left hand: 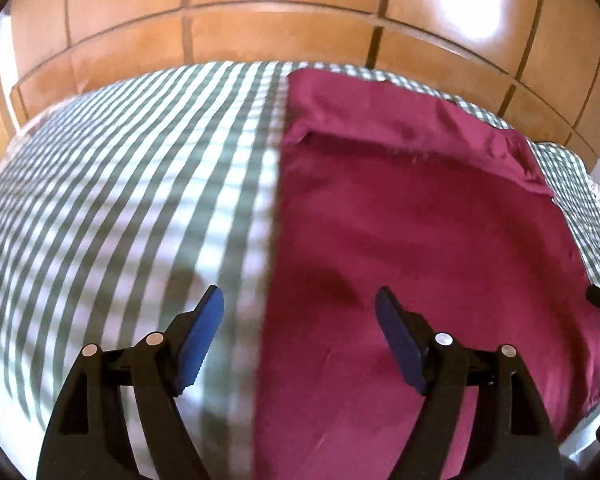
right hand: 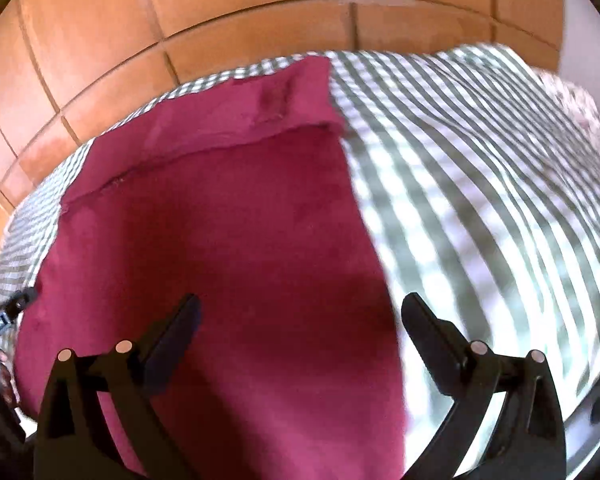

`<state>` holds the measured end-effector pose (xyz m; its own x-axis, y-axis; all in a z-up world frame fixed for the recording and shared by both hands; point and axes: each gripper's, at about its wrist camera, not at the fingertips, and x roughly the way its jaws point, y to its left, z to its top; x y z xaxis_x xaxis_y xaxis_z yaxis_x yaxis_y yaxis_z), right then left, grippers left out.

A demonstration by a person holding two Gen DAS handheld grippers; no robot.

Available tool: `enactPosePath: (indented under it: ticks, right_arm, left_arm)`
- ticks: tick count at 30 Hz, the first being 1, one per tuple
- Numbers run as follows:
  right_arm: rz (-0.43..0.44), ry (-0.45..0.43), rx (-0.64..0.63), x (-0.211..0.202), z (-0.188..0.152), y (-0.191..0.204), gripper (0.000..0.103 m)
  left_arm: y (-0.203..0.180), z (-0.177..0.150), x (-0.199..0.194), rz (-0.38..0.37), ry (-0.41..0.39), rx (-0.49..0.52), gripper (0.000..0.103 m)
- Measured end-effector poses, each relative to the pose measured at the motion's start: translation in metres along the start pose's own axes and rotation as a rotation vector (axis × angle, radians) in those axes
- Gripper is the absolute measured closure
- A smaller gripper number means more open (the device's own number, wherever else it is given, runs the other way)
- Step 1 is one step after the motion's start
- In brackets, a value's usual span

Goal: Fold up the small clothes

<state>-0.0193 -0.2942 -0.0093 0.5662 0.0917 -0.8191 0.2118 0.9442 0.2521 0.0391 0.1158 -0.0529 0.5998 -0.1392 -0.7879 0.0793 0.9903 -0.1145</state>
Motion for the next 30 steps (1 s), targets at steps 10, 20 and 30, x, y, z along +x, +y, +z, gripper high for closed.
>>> enactPosePath:
  ticks: [10, 20, 30]
  right_arm:
    - [0.084, 0.145, 0.051, -0.034, -0.061, -0.031, 0.052]
    - [0.222, 0.128, 0.08, -0.058, -0.043, -0.023, 0.094]
    - [0.291, 0.006, 0.215, -0.021, 0.06, -0.018, 0.094]
  left_arm:
    - [0.026, -0.057, -0.04, -0.171, 0.1, 0.007, 0.047]
    - [0.021, -0.054, -0.066, -0.4, 0.103, 0.014, 0.094]
    - [0.021, 0.045, -0.038, -0.532, 0.023, -0.135, 0.097]
